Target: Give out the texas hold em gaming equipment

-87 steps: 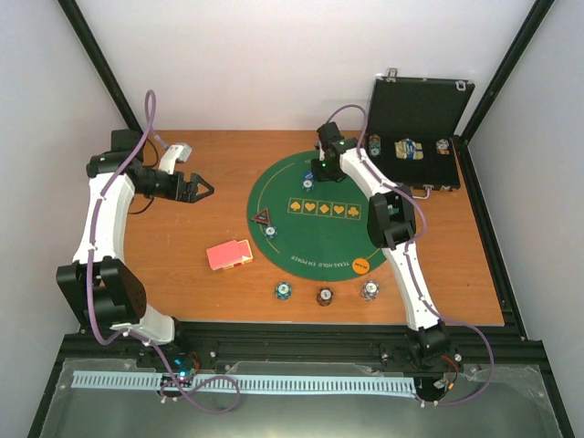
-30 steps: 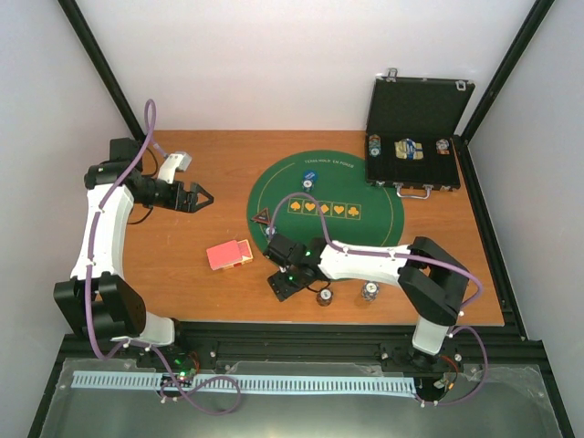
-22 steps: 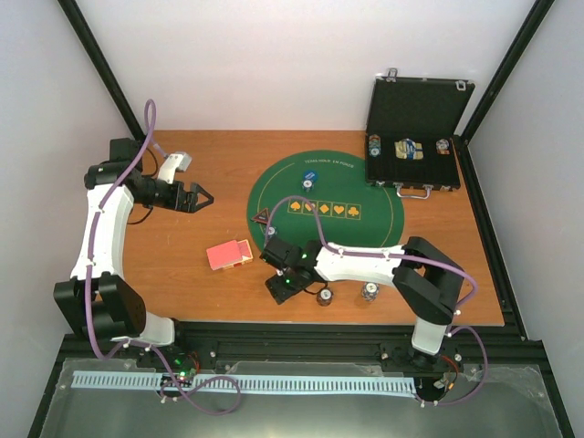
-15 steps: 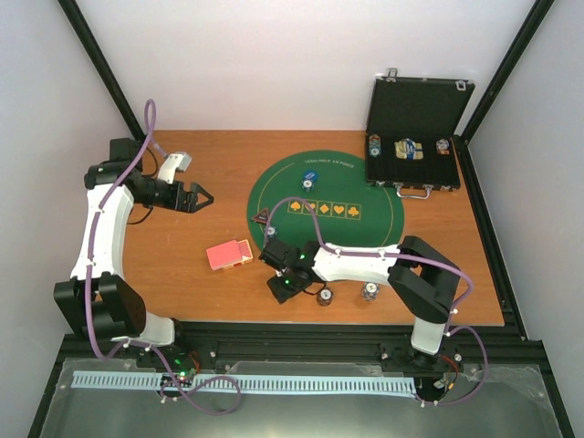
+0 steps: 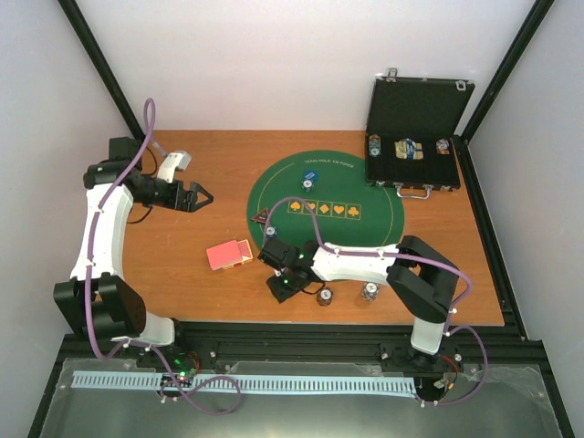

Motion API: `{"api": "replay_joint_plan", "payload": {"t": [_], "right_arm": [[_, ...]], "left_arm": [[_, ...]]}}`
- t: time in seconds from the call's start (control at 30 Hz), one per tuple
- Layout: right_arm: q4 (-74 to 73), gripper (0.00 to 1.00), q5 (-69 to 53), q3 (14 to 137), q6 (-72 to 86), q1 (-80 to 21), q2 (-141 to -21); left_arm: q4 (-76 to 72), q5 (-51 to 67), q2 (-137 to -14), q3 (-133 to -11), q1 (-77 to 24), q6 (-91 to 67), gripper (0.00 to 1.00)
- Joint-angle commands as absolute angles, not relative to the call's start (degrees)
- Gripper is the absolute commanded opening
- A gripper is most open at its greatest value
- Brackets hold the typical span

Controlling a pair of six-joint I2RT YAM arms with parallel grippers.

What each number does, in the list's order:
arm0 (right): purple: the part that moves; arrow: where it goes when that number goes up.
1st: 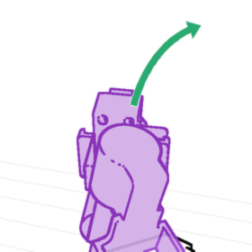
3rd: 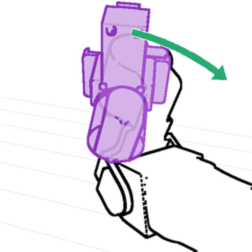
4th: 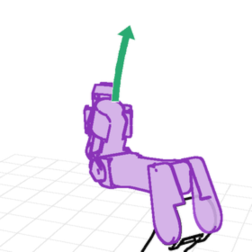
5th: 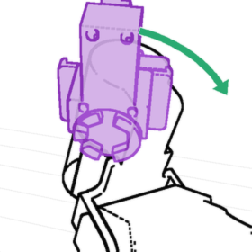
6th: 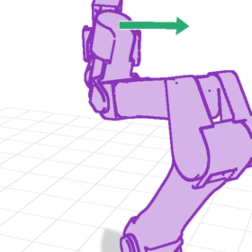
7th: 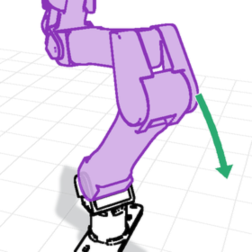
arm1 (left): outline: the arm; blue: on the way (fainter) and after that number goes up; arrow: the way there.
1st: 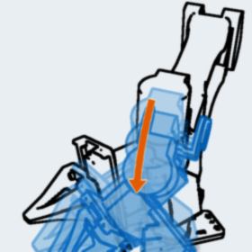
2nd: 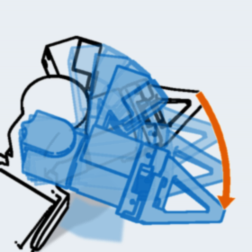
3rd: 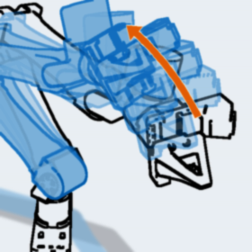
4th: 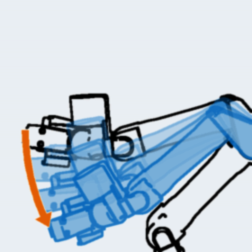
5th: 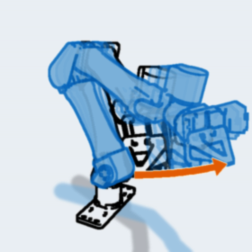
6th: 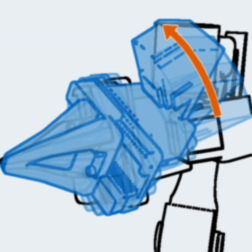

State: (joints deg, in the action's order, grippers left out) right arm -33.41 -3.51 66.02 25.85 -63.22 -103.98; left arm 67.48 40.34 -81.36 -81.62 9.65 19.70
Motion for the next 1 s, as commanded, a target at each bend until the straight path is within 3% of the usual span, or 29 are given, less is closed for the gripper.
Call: {"api": "replay_joint_plan", "payload": {"t": [0.0, 0.27, 0.63, 0.97], "right_arm": [[-32.5, 0.52, -3.5, 66.5, 25.5, -63.9, -105.0], [-33.3, 0.52, -1.7, 66.5, 25.3, -63.9, -104.9], [-34.0, 0.21, -1.6, 67.4, 25.4, -63.9, -103.4], [-41.0, 0.15, 1.2, 71.7, 23.9, -61.2, -96.8]], "left_arm": [[68.6, 39.8, -80.4, -84.3, 9.9, 20.3, 1.0], [68.9, 40.0, -80.2, -84.9, 9.9, 20.1, 1.0], [69.1, 39.5, -79.9, -84.7, 9.9, 20.4, 1.0], [69.0, 39.8, -80.0, -85.2, 9.9, 20.2, 1.0]]}}
